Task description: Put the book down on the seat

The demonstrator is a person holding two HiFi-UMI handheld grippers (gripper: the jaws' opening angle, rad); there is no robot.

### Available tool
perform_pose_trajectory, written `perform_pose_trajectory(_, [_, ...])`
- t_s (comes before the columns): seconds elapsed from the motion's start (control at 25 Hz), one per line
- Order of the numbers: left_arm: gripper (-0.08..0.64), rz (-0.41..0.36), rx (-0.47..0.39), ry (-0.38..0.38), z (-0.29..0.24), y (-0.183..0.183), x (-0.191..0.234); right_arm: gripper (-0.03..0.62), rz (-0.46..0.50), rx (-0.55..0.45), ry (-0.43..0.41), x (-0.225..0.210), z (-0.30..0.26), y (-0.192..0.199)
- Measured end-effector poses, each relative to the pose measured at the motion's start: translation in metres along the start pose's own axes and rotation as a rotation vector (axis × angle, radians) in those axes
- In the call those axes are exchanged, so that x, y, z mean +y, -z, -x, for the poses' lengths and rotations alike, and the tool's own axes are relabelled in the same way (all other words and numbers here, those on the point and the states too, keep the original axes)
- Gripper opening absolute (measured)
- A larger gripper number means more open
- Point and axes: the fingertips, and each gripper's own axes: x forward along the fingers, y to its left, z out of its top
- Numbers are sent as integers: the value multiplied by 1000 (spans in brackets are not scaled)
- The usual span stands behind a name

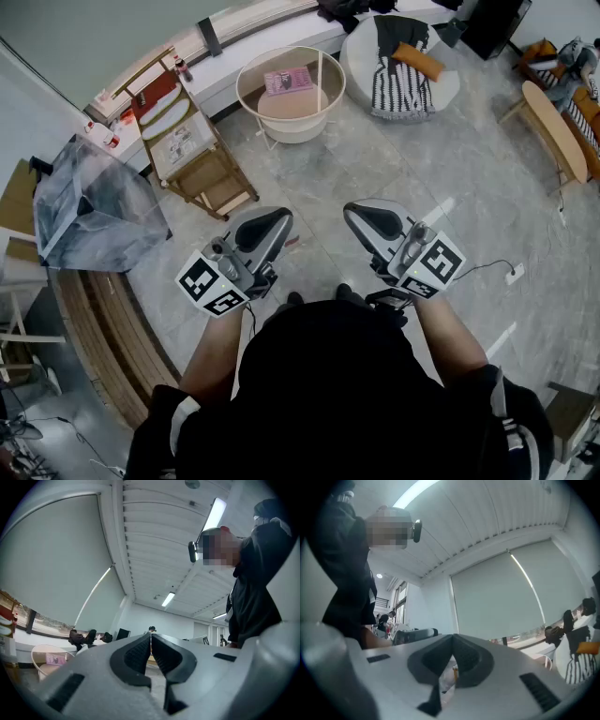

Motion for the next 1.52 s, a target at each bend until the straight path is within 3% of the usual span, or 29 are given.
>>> perform_pose_trajectory(0.2, [26,-20,43,-12,-4,13,-6,28,-5,24,-4,3,9,4])
perform_pose_trajectory(0.6, [26,-162,169,-33,-20,37,-21,29,4,-5,4,-8,23,-2])
perform_pose_trajectory(1.04, [26,-207,202,-98,-41,60,-40,29,-41,-2,-98,-12,54,5])
perform_pose_trajectory(1.28, [26,-218,183,-159,-53,68,-45,29,-86,-11,-108,-30,73,9])
perform_pose_trajectory(1.52, [26,-216,199,-150,-66,78,-46,29,-117,-14,-119,-38,84,17])
